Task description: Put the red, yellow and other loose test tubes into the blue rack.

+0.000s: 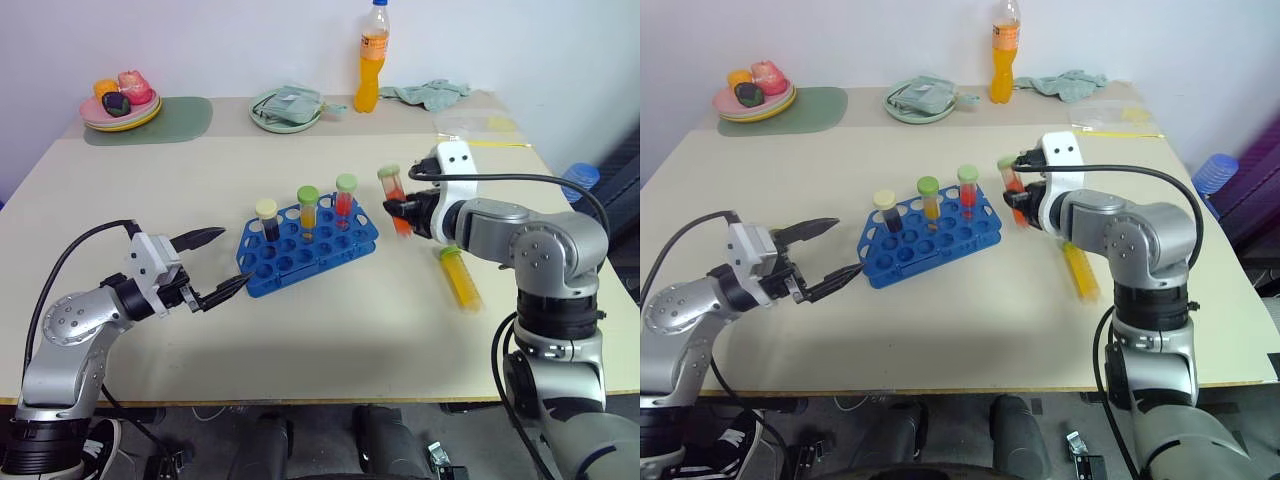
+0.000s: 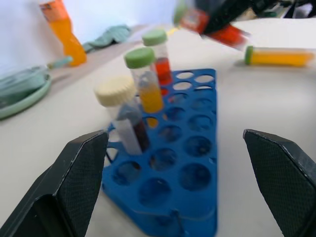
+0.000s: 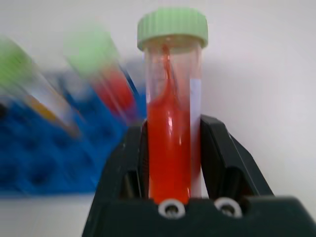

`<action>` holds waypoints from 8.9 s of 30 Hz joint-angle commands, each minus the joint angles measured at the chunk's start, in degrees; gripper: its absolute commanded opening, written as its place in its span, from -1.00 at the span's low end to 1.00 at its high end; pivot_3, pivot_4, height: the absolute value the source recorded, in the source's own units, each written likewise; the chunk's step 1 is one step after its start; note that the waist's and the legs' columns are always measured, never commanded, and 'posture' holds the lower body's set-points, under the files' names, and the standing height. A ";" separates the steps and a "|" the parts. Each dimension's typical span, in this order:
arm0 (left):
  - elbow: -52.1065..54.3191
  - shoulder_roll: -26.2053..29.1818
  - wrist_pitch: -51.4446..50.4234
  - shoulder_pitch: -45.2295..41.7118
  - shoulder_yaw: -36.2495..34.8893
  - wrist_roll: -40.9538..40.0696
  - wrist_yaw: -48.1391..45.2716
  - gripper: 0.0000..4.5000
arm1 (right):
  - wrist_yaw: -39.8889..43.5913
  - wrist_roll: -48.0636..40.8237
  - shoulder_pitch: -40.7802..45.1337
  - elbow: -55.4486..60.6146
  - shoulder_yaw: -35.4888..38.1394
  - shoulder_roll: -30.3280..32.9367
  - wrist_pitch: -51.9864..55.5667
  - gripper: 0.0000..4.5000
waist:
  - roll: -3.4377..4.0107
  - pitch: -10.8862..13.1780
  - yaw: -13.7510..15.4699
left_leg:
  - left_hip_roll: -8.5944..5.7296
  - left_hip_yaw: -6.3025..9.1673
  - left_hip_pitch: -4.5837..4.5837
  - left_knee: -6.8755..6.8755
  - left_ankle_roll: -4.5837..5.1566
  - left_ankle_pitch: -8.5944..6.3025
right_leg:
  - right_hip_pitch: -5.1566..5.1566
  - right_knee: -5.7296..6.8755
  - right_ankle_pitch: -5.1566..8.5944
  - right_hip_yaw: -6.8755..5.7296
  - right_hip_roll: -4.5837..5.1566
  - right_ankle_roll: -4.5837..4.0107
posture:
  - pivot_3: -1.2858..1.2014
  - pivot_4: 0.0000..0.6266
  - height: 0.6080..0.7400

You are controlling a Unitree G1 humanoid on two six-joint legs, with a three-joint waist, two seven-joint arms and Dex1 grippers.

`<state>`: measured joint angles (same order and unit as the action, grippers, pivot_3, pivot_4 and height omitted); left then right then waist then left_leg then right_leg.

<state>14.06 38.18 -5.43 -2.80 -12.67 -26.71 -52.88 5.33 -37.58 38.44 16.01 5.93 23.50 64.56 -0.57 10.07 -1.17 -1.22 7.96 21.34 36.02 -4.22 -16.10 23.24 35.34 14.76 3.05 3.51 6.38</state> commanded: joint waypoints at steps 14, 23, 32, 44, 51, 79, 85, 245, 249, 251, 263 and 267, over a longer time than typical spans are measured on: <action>-1.23 0.79 -1.10 -2.14 -2.58 -1.12 0.07 1.00 | 22.28 21.87 -15.84 -15.64 -9.90 -14.03 -67.05 -0.44 | 0.05 0.03 -1.42 | 0.10 -0.01 -0.17 0.06 -0.08 0.05 | -0.04 0.19 -0.09 0.04 -0.14 -0.08 | 0.03 -0.52 1.00; -0.80 1.14 -1.66 -1.75 -3.51 -1.06 0.04 1.00 | 21.08 26.86 -13.30 -32.56 -9.62 -19.93 -82.70 -0.44 | 0.05 0.03 -1.37 | 0.10 0.00 -0.17 0.05 -0.14 0.08 | -0.03 0.20 -0.10 0.05 -0.14 -0.10 | 0.03 -0.52 1.00; 0.80 1.41 -2.28 -0.55 -4.16 -1.26 0.40 1.00 | 18.95 28.82 -10.09 -42.18 -8.15 -20.78 -88.47 -0.44 | 0.05 0.03 -1.42 | 0.10 0.00 -0.20 0.04 -0.15 0.09 | -0.03 0.26 -0.11 0.05 -0.14 -0.10 | 0.03 -0.52 1.00; 1.24 2.39 -3.03 -0.78 -4.52 -1.56 0.36 1.00 | 18.37 28.27 -9.86 -47.81 -7.42 -23.78 -91.07 -0.44 | 0.03 0.02 -1.46 | 0.10 -0.01 -0.42 0.05 -0.16 0.09 | -0.04 0.67 -0.10 0.08 -0.14 -0.11 | 0.03 -0.52 1.00; 1.37 2.62 -3.05 -0.85 -4.62 -1.63 0.57 1.00 | 20.05 28.01 -10.78 -46.82 -7.46 -23.43 -91.72 0.91 | 0.05 0.03 -1.51 | 0.10 -0.01 -0.54 0.04 -0.16 0.09 | -0.06 0.78 -0.05 0.12 -0.19 -0.19 | 0.03 -0.52 1.00; -1.63 -0.77 0.26 -2.19 -1.19 0.40 0.49 1.00 | 28.64 7.19 -0.04 -4.98 -1.05 22.99 1.69 0.98 | 0.16 0.10 -1.22 | 0.09 -0.03 -0.45 0.12 -0.14 0.10 | -0.09 0.69 0.02 0.13 -0.13 -0.32 | 0.03 -0.52 1.00; -1.94 -1.95 0.94 -2.72 0.15 0.74 0.55 1.00 | 34.49 5.77 7.39 -4.72 -14.14 36.55 21.11 0.98 | 0.12 0.07 -0.86 | 0.08 -0.01 -0.10 0.13 -0.13 0.10 | 0.01 0.26 0.01 0.02 -0.06 -0.29 | 0.03 -0.52 1.00; -7.19 13.96 -32.05 -5.43 -15.68 1.31 22.07 1.00 | 53.03 -0.26 -16.66 4.52 -5.36 13.75 -43.96 0.97 | -0.14 0.66 -1.27 | 0.17 -0.08 -0.85 0.13 -0.11 0.16 | -0.34 0.75 0.18 0.14 -0.20 -0.18 | 0.03 -0.52 1.00; -10.16 16.85 -47.20 -14.94 -11.88 1.84 27.08 1.00 | 54.13 -1.24 -11.90 3.07 -6.71 13.12 -41.69 0.97 | -0.50 0.62 -1.40 | 0.17 -0.01 -0.84 0.01 -0.11 0.16 | -0.37 0.66 0.13 0.06 -0.21 -0.02 | 0.03 -0.52 1.00; -10.48 19.84 -55.75 -18.25 -7.14 3.30 27.63 1.00 | 55.22 0.10 -11.01 1.54 -7.56 12.50 -42.67 0.97 | -0.61 0.65 -1.37 | 0.10 -0.03 -0.81 -0.04 -0.12 0.14 | -0.37 0.65 0.04 0.06 -0.10 0.02 | 0.03 -0.52 1.00; -25.51 19.44 -78.69 -33.35 0.20 2.57 25.52 1.00 | 56.04 3.72 -10.83 -0.13 -9.35 8.84 -44.94 0.97 | -0.66 0.68 -1.42 | 0.03 -0.04 -0.76 -0.06 -0.16 0.17 | -0.22 0.77 0.03 0.02 -0.04 0.05 | 0.03 -0.52 1.00; -35.59 15.49 -78.13 -39.13 -3.34 3.48 27.53 1.00 | 55.47 3.90 -11.45 0.63 -9.29 8.56 -44.60 0.97 | -0.67 0.68 -1.17 | 0.03 -0.03 -0.77 -0.06 -0.19 0.18 | -0.23 0.78 0.01 0.02 -0.04 0.04 | 0.03 -0.52 1.00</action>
<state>-19.11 53.87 -84.07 -39.95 -13.26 -24.13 -26.45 61.06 -33.39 27.00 14.43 -4.01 32.43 20.58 -1.24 10.75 -2.34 -1.18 7.97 20.60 35.97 -4.43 -15.91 23.02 36.12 14.77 3.04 3.47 6.42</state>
